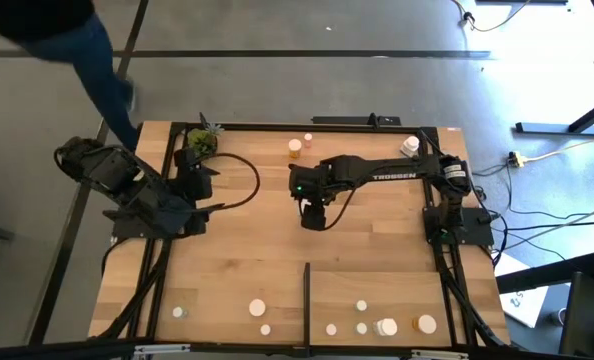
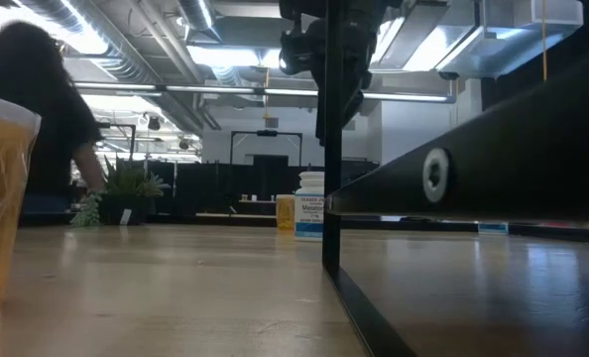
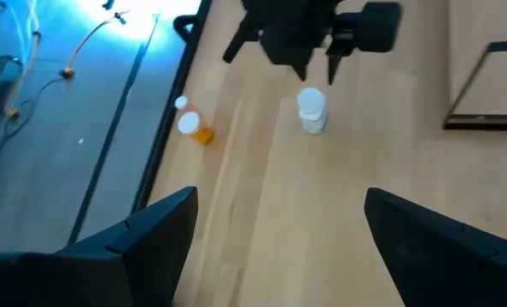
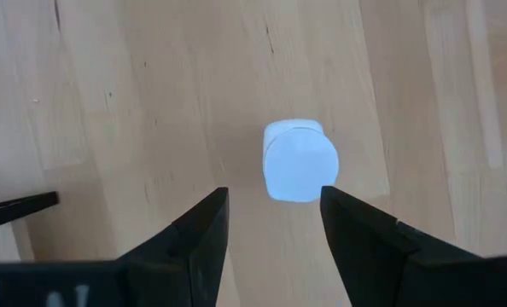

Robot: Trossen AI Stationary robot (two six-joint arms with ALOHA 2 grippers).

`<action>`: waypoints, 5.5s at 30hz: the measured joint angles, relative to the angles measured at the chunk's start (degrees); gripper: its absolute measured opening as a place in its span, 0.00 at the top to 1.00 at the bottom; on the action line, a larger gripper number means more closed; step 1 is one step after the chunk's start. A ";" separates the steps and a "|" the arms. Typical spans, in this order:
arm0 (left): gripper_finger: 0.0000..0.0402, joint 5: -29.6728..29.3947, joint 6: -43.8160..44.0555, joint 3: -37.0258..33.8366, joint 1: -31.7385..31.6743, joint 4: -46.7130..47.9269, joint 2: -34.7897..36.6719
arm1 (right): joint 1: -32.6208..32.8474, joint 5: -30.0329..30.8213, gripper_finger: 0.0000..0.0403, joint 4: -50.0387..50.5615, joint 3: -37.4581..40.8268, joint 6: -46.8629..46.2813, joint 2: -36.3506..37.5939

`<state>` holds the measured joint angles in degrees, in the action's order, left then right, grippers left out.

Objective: Pick and place medicine bottles onto shelf by color
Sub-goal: Put the bottom white pill bottle on the shelf aligned with the other white pill bottle

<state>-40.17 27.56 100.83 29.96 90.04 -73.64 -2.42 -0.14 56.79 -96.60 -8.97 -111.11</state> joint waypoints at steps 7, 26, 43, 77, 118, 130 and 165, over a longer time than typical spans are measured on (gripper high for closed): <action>0.18 -0.20 -5.82 -0.39 -1.60 -0.04 -0.26 | 0.00 0.00 0.53 -0.34 0.02 0.11 0.00; 0.18 0.66 -5.69 -0.39 -1.56 -0.81 -0.26 | 0.00 -0.02 0.53 -3.75 0.07 0.13 0.02; 0.18 0.66 -5.69 -0.41 -1.56 -0.87 -0.27 | 0.35 -1.88 0.34 -3.63 0.55 1.23 0.05; 0.18 0.66 -5.69 -0.43 -1.54 -0.98 -0.29 | -1.92 1.49 0.31 -4.75 1.51 6.16 -4.74; 0.18 0.64 -5.68 -0.43 -1.56 -0.98 -0.29 | -0.66 0.62 0.56 -2.82 0.67 7.95 -9.05; 0.18 0.64 -6.61 -0.43 -1.56 -0.98 -0.29 | 5.07 0.63 0.56 13.18 -10.42 7.93 -8.94; 0.18 16.42 -23.24 -2.08 -4.81 -17.35 -0.36 | 26.50 6.61 0.56 33.25 -23.12 -17.78 3.15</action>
<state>-23.75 4.32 98.75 25.15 72.69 -74.00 24.08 6.47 90.04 -119.72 -26.75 -107.96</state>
